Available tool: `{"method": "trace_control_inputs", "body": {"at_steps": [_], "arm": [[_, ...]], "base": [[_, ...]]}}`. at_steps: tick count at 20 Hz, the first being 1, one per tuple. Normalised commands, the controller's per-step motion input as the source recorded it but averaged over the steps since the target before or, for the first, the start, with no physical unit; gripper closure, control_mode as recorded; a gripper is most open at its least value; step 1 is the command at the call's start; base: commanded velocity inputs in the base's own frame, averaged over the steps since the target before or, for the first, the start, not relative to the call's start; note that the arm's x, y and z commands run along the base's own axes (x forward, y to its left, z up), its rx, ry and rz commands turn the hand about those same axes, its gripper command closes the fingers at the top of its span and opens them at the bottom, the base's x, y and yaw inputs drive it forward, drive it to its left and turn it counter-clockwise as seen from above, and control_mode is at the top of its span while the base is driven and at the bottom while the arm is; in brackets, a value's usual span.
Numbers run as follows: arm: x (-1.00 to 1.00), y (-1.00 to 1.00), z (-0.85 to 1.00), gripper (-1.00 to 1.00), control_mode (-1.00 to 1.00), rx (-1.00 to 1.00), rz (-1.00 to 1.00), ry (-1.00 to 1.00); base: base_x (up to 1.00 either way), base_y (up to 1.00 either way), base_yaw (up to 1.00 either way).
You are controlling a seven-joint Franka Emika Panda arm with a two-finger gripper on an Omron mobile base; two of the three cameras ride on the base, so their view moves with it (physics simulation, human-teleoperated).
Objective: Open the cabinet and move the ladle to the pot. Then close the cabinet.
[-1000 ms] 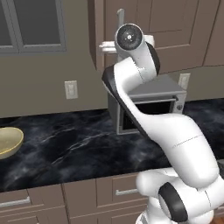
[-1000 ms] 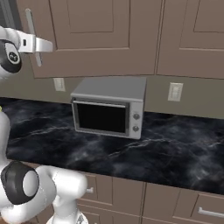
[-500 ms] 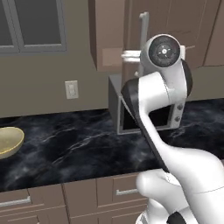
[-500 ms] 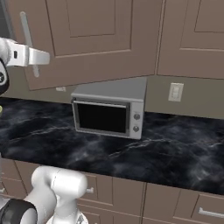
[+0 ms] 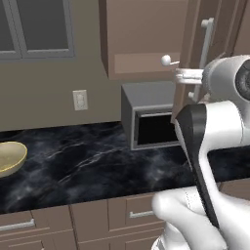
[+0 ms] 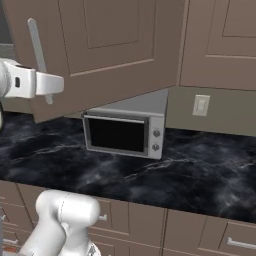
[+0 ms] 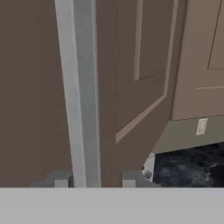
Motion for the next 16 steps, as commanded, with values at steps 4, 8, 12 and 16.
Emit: {"method": "trace_control_inputs", "body": {"at_steps": [4, 8, 12, 16], "arm": [[-0.82, -0.12, -0.04, -1.0, -1.0, 0.05, 0.0, 0.0], [-1.0, 0.48, 0.0, -1.0, -1.0, 0.01, 0.0, 0.0], [-0.99, 0.94, 0.0, -1.0, -1.0, 0.0, 0.0, 0.0], [-0.23, 1.0, 0.0, -1.0, -1.0, 0.0, 0.0, 0.06]], "base": [[0.0, 0.0, 0.0], [0.0, 0.0, 0.0], [0.0, 0.0, 0.0], [0.0, 0.0, 0.0]]}}
